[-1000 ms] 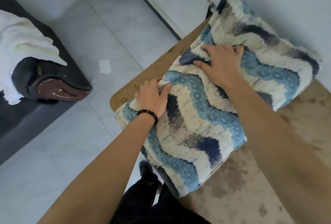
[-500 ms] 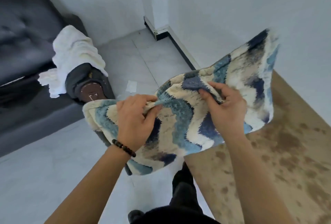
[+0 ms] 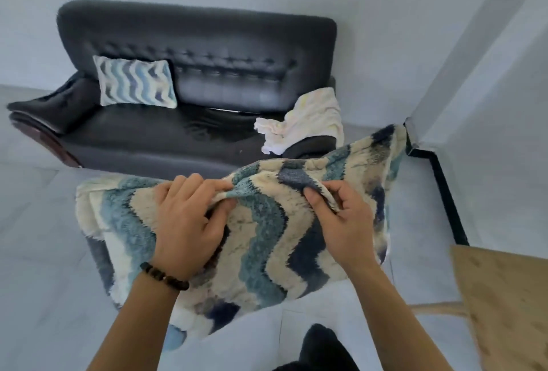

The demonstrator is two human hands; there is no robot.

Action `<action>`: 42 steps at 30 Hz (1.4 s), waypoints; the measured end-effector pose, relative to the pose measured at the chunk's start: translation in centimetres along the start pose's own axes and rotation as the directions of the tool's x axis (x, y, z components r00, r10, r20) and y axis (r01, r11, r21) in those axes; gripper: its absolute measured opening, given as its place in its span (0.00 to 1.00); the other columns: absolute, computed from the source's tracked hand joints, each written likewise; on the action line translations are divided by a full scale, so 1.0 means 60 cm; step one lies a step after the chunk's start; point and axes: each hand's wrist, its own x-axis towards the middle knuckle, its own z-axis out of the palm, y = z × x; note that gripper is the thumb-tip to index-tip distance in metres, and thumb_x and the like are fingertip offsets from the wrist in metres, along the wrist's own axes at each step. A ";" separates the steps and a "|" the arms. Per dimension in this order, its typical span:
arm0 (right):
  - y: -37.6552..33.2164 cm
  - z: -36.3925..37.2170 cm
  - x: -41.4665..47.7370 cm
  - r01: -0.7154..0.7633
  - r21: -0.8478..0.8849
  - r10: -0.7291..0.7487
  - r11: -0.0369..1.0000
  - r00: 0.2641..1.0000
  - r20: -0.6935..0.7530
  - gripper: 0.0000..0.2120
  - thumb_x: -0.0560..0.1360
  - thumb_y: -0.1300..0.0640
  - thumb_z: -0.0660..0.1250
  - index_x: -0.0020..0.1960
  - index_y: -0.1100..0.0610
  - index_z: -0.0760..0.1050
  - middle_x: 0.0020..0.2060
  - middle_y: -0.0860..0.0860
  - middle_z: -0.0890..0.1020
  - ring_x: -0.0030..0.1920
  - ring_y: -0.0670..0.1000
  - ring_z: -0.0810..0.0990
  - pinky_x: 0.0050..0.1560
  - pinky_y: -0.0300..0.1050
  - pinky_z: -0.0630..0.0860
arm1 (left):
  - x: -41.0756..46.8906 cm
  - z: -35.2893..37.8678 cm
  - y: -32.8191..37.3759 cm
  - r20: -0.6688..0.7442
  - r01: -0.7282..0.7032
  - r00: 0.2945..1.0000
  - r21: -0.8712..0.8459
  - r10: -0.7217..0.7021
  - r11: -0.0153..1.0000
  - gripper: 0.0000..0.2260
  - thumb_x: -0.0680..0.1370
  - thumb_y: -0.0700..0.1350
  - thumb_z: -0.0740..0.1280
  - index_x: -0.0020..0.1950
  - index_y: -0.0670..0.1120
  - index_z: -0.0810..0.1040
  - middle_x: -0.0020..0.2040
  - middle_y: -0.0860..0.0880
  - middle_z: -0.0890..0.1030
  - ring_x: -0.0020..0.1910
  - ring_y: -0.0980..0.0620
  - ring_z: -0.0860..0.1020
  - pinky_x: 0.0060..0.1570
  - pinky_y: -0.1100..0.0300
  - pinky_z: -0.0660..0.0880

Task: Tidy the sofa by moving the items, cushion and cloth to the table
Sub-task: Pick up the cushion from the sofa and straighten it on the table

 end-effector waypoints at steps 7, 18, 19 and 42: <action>-0.012 0.202 0.096 -0.036 0.042 0.029 0.998 0.987 0.160 0.05 0.76 0.49 0.71 0.45 0.50 0.79 0.36 0.41 0.81 0.36 0.43 0.78 0.35 0.30 0.69 | 0.037 0.010 -0.193 -0.003 0.106 0.994 0.015 -0.106 0.994 0.08 0.77 0.51 0.66 0.50 0.50 0.82 0.39 0.57 0.69 0.40 0.55 0.68 0.49 0.55 0.61; 0.049 0.548 0.455 -0.139 0.074 0.124 0.988 0.977 0.174 0.11 0.76 0.54 0.72 0.40 0.48 0.71 0.25 0.44 0.66 0.29 0.44 0.65 0.30 0.37 0.61 | 0.359 0.172 -0.543 0.159 0.158 0.973 0.081 -0.169 0.984 0.09 0.78 0.51 0.62 0.52 0.51 0.81 0.39 0.58 0.71 0.40 0.54 0.70 0.50 0.57 0.61; 0.037 0.572 0.494 -0.136 0.079 0.120 0.988 0.977 0.177 0.11 0.76 0.55 0.72 0.40 0.48 0.71 0.25 0.44 0.65 0.29 0.44 0.65 0.30 0.37 0.61 | 0.400 0.175 -0.569 0.149 0.141 0.977 0.102 -0.155 0.985 0.09 0.78 0.50 0.62 0.52 0.50 0.81 0.39 0.57 0.72 0.40 0.53 0.71 0.50 0.56 0.61; 0.195 1.138 1.135 -0.412 -0.392 0.422 0.822 0.904 -0.063 0.07 0.77 0.53 0.71 0.49 0.52 0.74 0.52 0.50 0.68 0.46 0.45 0.70 0.44 0.36 0.67 | 1.026 0.682 -1.262 0.516 0.024 0.854 -0.179 0.074 0.983 0.16 0.79 0.53 0.56 0.54 0.51 0.82 0.43 0.52 0.71 0.45 0.49 0.70 0.51 0.51 0.63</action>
